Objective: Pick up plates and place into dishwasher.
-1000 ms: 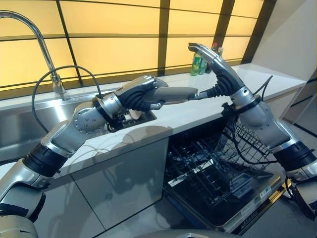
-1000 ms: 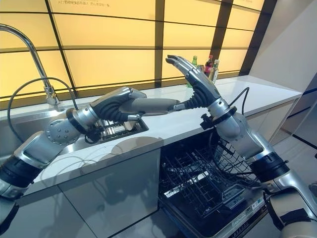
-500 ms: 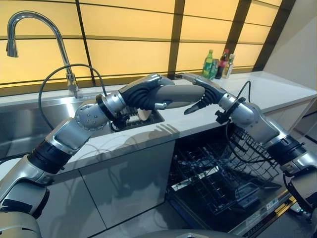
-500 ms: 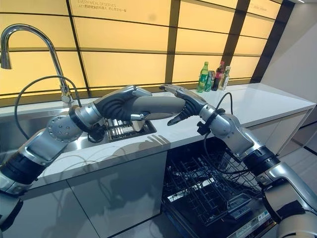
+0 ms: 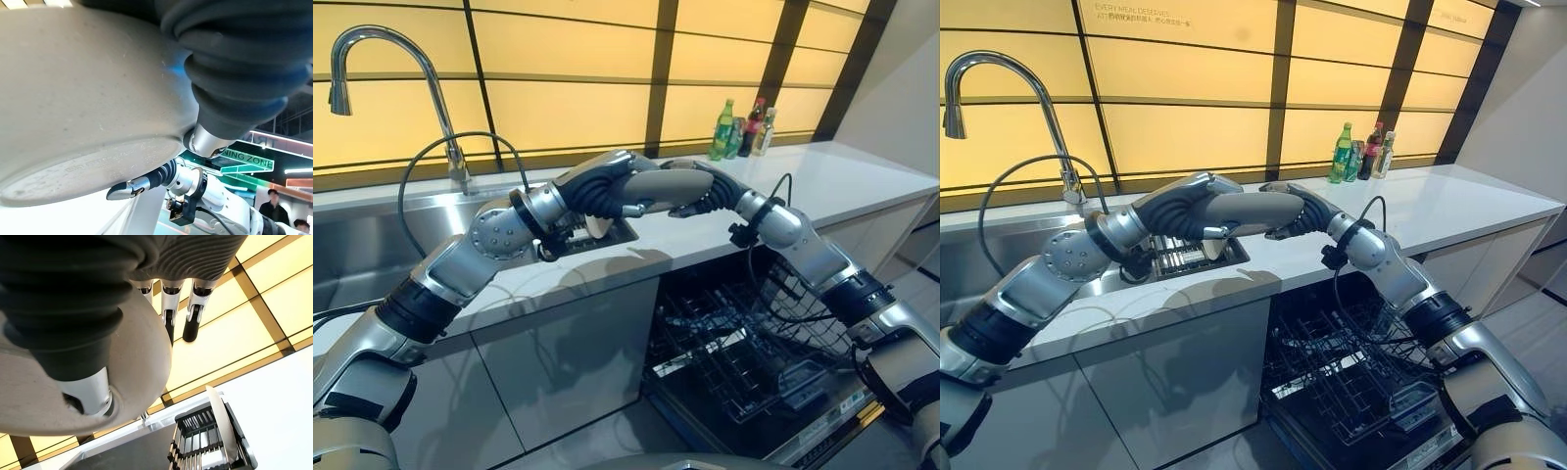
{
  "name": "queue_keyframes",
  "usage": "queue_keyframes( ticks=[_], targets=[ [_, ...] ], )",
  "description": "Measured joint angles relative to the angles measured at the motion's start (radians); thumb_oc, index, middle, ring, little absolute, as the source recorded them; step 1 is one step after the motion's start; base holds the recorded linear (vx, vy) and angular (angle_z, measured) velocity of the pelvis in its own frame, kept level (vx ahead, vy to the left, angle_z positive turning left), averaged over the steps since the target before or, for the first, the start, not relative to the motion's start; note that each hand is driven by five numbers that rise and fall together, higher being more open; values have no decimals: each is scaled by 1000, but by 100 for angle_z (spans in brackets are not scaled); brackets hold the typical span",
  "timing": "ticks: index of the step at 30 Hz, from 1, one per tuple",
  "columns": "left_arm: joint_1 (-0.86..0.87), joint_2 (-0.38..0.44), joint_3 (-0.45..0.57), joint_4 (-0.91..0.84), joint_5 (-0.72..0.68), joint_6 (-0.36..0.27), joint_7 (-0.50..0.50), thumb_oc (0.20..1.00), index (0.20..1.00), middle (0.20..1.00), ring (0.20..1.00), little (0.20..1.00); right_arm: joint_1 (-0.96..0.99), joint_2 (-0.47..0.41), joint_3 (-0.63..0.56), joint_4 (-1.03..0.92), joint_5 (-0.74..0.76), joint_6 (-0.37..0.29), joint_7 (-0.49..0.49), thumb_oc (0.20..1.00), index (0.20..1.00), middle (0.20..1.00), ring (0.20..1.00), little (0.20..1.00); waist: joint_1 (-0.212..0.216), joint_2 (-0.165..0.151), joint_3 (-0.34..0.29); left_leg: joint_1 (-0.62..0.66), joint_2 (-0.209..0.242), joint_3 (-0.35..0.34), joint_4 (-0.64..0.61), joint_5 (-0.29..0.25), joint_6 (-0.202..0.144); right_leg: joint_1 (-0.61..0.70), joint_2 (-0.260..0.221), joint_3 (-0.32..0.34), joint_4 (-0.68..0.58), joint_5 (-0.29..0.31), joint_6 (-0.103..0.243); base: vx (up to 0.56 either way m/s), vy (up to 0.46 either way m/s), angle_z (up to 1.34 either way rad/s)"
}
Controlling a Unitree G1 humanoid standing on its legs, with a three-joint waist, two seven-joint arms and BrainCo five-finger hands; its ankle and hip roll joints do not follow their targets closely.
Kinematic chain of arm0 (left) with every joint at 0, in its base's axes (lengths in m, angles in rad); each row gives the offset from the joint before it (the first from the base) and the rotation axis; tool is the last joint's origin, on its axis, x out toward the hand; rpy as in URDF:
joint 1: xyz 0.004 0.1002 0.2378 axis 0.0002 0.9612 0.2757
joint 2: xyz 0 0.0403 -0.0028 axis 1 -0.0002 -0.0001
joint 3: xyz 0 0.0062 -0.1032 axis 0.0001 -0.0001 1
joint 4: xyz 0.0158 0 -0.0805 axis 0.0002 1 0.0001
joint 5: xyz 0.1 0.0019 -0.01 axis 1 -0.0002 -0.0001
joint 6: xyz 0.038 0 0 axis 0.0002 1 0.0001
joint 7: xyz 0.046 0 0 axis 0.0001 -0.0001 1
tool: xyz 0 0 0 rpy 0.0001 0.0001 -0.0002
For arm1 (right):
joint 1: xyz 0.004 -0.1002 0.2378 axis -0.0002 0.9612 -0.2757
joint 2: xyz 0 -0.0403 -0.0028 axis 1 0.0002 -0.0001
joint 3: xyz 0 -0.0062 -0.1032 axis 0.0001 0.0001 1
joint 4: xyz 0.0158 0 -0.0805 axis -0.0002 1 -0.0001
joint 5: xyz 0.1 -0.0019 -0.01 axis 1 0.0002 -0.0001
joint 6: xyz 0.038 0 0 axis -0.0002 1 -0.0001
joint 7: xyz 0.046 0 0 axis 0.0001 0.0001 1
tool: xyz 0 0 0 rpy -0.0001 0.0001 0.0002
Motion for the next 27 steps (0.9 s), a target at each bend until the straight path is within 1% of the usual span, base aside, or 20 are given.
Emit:
queue_keyframes(
  ticks=[12,13,14,15,19,21,23,25,27],
  targets=[
    [0,-4,4,0,1,11,2,200,200,200,200,200,1,1,-1,0,14,-1,-25,200,200,200,200,200,-1,3,2,1,0,0,0,0,0,1,0,0,0,0,0,0,0,0],
    [0,-5,4,0,1,17,2,379,379,379,379,379,3,1,-2,0,17,-1,-25,200,200,200,200,200,-1,3,2,1,0,0,0,0,0,1,0,0,0,0,0,0,0,0],
    [0,-8,4,-1,1,27,1,576,576,576,576,576,7,1,-5,0,17,-1,-25,200,200,200,200,200,-1,3,2,1,0,0,0,0,0,1,0,0,0,0,0,0,0,0],
    [0,-12,4,-4,0,40,-1,1000,1000,1000,1000,1000,11,1,-7,1,17,-1,-25,200,200,200,200,200,-1,4,3,1,0,0,0,0,0,1,0,0,0,0,0,0,0,0],
    [0,-30,15,-5,24,60,33,1000,1000,1000,1000,1000,40,4,-15,-12,17,-2,-26,200,200,200,200,200,-4,11,8,2,0,2,0,0,0,1,0,1,0,0,0,17,7,0],
    [0,-28,24,13,55,61,57,1000,1000,1000,1000,1000,83,2,-59,-39,17,-2,-24,200,200,200,200,200,-5,16,15,2,1,3,0,0,0,1,1,2,0,0,0,33,10,-1],
    [10,-8,61,46,103,67,92,1000,1000,1000,1000,1000,166,-4,-140,-79,17,-8,-22,200,200,200,200,200,-5,20,22,1,2,7,0,0,0,-2,2,4,0,0,0,10,4,-3],
    [13,20,83,81,153,83,134,1000,1000,1000,1000,1000,203,-17,-164,-89,17,-6,-16,200,200,200,200,200,-13,23,28,0,4,15,0,0,0,-7,3,10,0,0,0,16,12,-9],
    [25,57,102,140,207,79,186,1000,1000,1000,1000,1000,254,-49,-194,-130,17,-6,2,200,200,200,200,200,-26,27,35,0,4,24,0,0,0,-11,4,20,0,0,1,13,20,-10]
  ],
)
